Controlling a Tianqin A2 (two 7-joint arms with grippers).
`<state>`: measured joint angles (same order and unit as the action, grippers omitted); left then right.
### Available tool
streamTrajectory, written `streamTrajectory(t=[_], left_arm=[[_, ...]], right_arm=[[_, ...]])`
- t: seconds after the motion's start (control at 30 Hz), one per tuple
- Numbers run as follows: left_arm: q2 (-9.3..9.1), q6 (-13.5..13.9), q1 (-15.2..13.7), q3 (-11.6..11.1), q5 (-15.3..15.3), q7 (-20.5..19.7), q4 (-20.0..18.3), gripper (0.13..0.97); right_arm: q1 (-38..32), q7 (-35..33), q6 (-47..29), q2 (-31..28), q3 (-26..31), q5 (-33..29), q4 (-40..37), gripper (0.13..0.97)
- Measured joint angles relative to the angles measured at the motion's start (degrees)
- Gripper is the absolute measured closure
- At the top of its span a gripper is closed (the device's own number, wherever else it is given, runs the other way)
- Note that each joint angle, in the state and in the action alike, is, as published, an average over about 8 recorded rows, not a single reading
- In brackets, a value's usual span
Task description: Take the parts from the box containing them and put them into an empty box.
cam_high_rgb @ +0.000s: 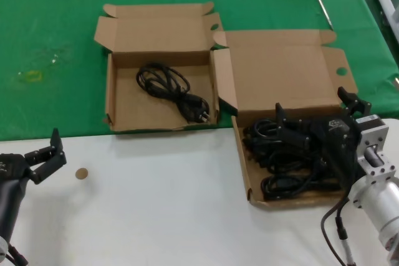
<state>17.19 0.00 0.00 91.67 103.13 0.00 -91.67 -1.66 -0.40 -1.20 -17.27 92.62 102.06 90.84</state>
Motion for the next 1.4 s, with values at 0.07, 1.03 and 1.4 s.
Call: streamTrajectory(t=[0.07,1.03,1.4], left_arm=[[0.0,0.0,0.0,0.0,0.0,0.0,0.0,0.132],[0.0,0.0,0.0,0.0,0.0,0.0,0.0,0.132],[0.0,0.0,0.0,0.0,0.0,0.0,0.0,0.132]], right_arm=[[0.0,0.0,0.0,0.0,0.0,0.0,0.0,0.129],[0.0,0.0,0.0,0.0,0.0,0.0,0.0,0.129],[0.0,0.0,0.0,0.0,0.0,0.0,0.0,0.129]])
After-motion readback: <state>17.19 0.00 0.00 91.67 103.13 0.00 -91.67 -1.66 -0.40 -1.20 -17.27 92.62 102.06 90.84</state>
